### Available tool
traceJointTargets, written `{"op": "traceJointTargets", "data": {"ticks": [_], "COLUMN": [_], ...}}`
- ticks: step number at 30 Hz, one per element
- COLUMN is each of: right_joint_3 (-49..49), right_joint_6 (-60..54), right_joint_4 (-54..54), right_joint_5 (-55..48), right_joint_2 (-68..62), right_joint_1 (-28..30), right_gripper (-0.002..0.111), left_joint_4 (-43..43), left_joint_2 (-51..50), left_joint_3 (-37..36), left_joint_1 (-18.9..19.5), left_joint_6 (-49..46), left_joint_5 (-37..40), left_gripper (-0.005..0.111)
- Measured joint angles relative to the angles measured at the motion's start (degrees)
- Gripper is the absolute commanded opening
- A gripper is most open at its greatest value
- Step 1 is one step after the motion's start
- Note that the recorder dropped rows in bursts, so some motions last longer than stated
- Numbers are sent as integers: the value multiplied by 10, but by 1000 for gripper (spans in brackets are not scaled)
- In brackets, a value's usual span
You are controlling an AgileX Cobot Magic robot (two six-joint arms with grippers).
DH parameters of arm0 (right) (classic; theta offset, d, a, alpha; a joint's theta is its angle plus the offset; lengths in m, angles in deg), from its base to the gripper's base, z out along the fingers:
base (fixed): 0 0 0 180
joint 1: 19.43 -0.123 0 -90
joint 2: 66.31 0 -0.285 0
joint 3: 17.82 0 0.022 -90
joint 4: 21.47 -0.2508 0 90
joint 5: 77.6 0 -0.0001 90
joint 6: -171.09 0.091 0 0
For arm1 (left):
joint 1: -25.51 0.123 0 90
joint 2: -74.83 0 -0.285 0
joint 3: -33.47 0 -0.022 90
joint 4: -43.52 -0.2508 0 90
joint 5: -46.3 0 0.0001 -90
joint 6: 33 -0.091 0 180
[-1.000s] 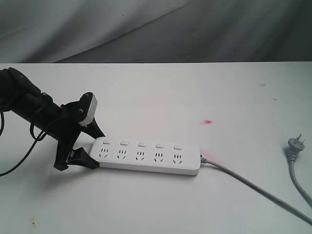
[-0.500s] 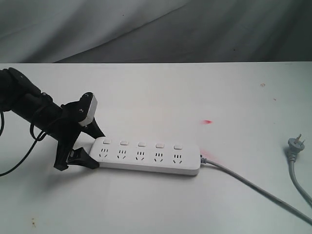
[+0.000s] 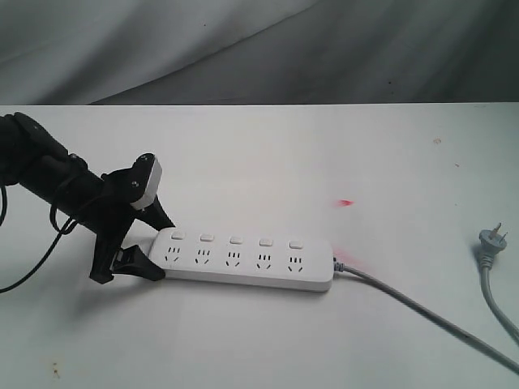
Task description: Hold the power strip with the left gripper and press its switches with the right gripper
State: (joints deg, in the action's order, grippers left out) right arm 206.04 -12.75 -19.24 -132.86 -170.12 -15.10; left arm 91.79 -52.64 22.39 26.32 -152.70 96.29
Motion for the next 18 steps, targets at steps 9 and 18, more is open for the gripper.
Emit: {"op": "traceJointTargets", "data": {"ticks": [9, 18], "right_joint_3": [-124, -249], "right_joint_6": [-391, -675], "right_joint_4": [-352, -496], "right_joint_5": [-104, -78], "right_joint_2": [-118, -174], "right_joint_1": [0, -118], "right_gripper": [0, 3], "left_joint_4": [0, 0], "left_joint_2": [0, 0], "left_joint_3": [0, 0], "left_joint_1": [0, 0], "left_joint_6": [0, 0], "left_joint_5": [0, 0], "left_gripper": [0, 0]}}
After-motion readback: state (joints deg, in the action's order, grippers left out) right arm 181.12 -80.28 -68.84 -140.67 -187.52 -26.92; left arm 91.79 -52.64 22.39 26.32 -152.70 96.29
